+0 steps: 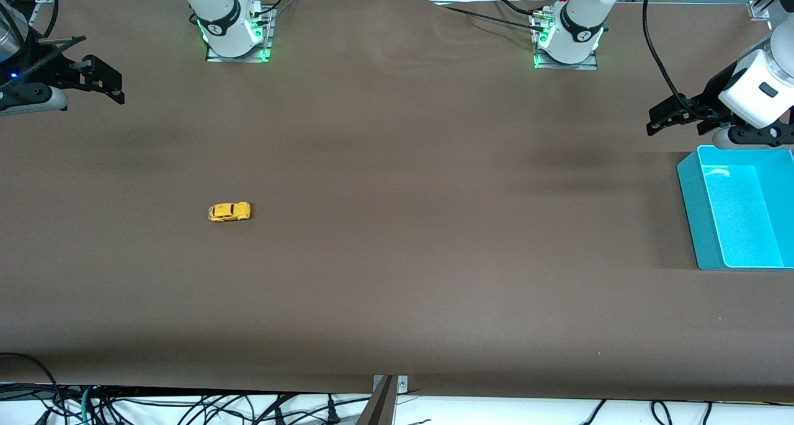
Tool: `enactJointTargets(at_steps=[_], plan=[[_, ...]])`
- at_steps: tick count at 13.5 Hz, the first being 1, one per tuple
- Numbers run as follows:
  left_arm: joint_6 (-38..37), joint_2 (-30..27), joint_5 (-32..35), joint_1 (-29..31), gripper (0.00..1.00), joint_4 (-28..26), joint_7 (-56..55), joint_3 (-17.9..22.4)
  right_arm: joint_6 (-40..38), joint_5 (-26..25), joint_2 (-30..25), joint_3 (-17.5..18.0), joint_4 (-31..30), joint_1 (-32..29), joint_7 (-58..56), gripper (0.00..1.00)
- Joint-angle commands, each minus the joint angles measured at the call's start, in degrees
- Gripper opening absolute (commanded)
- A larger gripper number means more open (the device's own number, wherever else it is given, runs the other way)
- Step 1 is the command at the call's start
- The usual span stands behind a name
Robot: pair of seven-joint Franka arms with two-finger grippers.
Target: Wind and store yellow beetle car
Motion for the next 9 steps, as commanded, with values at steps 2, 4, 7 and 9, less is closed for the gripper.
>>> enactJointTargets(at_steps=[2, 4, 7, 9], plan=[[-1.97, 0.59, 1.70, -0.16, 1.00, 1.75, -0.90, -0.23, -1.14, -0.87, -0.55, -0.01, 0.70, 0.20, 1.42, 1.00], [-1.97, 0.59, 1.70, -0.16, 1.00, 1.75, -0.90, -0.23, -0.79, -1.48, -0.55, 0.08, 0.70, 0.20, 0.90, 1.00], [-1.97, 0.59, 1.70, -0.16, 1.00, 1.75, -0.90, -0.23, -0.79, -1.48, -0.55, 0.08, 0.61, 0.20, 0.72, 1.00], [-1.97, 0.59, 1.70, -0.16, 1.00, 1.75, -0.90, -0.23, -0.79, -1.48, -0.55, -0.01, 0.61, 0.20, 0.72, 1.00]])
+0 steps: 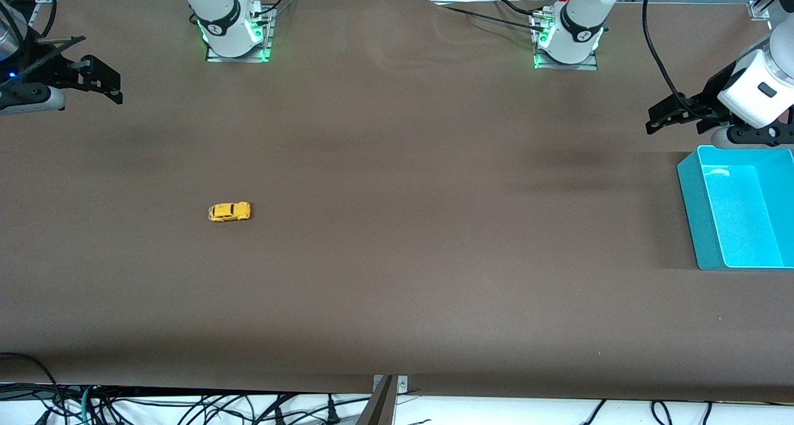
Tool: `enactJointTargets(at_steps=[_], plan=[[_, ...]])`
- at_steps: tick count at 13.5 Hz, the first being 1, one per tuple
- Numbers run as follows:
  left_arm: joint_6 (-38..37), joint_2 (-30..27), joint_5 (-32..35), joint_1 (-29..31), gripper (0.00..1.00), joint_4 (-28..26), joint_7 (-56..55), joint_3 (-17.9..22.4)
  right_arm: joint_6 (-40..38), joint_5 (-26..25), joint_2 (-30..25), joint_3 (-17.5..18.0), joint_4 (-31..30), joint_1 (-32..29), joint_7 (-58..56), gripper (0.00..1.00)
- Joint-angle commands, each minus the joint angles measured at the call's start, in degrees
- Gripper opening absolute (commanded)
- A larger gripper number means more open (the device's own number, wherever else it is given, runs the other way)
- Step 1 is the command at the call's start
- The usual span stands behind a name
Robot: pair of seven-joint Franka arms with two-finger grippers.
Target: Wind and store yellow beetle car
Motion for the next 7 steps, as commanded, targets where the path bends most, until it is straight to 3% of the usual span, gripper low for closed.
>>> enactJointTargets(at_steps=[1, 7], plan=[[-1.46, 0.59, 1.70, -0.16, 1.00, 1.75, -0.90, -0.23, -0.79, -0.87, -0.48, -0.01, 0.69, 0.19, 0.56, 1.00], [-1.81, 0.59, 1.70, -0.25, 1.00, 1.84, -0.90, -0.32, -0.61, -0.87, -1.18, -0.01, 0.34, 0.28, 0.65, 1.00]])
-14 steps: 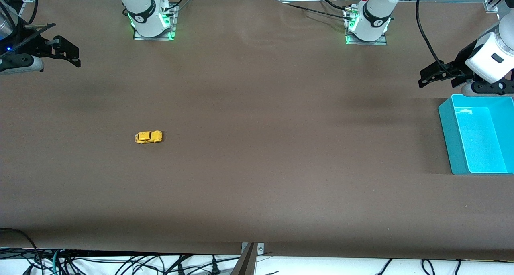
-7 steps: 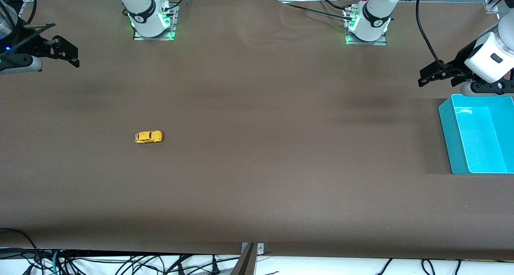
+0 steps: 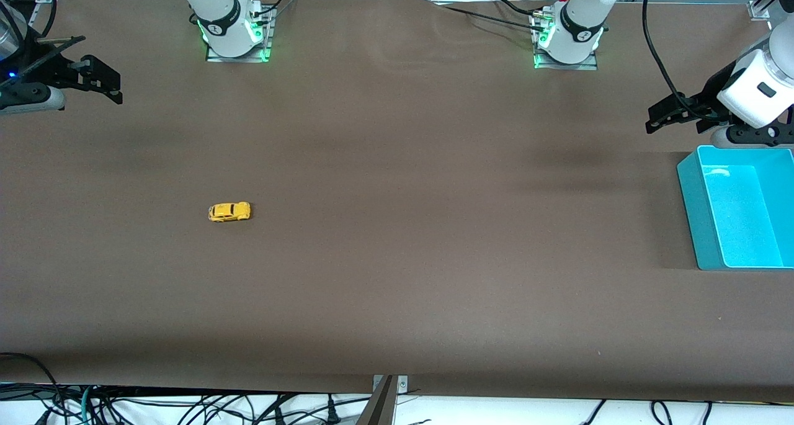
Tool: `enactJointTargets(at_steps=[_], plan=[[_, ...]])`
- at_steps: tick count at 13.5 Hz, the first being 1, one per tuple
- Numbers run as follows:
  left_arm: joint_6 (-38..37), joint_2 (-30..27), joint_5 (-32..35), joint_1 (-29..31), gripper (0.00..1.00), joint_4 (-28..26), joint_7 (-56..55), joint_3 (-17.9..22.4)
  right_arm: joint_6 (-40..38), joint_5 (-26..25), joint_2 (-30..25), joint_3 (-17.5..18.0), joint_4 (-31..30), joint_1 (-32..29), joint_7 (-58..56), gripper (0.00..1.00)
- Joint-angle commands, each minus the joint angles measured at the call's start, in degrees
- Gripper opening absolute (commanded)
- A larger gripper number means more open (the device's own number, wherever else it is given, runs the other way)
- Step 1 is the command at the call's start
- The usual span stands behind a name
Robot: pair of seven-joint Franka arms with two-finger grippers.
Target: Wind and store yellow beetle car
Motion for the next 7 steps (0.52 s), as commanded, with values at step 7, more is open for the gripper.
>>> enactJointTargets(at_steps=[7], plan=[[-2.88, 0.59, 1.61, -0.51, 1.00, 2.63, -0.99, -0.29, -0.09, -0.85, -1.67, -0.10, 0.24, 0.19, -0.84, 1.00]])
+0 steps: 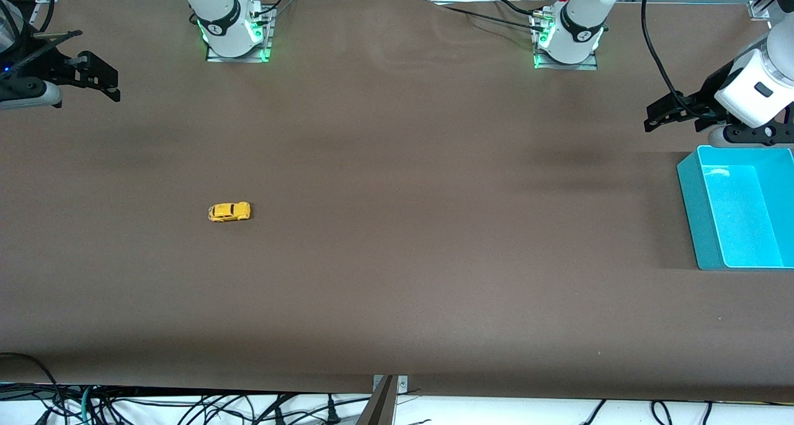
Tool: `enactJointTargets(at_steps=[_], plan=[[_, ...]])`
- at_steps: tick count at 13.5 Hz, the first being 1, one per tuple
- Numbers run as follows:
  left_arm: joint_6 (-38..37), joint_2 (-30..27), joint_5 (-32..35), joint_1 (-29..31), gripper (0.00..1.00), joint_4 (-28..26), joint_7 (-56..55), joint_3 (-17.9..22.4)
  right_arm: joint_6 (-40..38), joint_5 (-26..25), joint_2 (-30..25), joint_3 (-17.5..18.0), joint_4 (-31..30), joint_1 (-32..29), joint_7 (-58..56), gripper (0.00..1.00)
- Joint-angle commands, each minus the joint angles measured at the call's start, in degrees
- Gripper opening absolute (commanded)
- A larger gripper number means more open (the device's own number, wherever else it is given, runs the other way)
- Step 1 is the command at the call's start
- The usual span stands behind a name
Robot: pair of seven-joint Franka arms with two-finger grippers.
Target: Wind and store yellow beetle car
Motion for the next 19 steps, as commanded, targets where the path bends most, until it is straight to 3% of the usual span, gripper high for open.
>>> enactJointTargets(at_steps=[1, 6, 11, 19], plan=[[-2.15, 0.68, 1.70, -0.66, 1.00, 2.72, -0.99, -0.22, -0.23, -0.93, -0.99, -0.10, 0.23, 0.19, -0.57, 1.00], [-2.24, 0.76, 1.61, -0.48, 1.00, 2.72, -0.99, -0.22, -0.06, -0.14, -0.91, -0.02, -0.12, 0.19, -0.31, 1.00], [-2.33, 0.76, 1.61, -0.84, 1.00, 2.81, -0.99, -0.22, 9.16, 3.98, -0.90, 0.07, -6.17, 0.19, 0.66, 1.00], [-2.33, 1.12, 1.70, -0.40, 1.00, 2.81, -0.99, -0.13, 8.73, 4.43, -0.29, -0.10, -6.71, 0.11, 1.36, 1.00]])
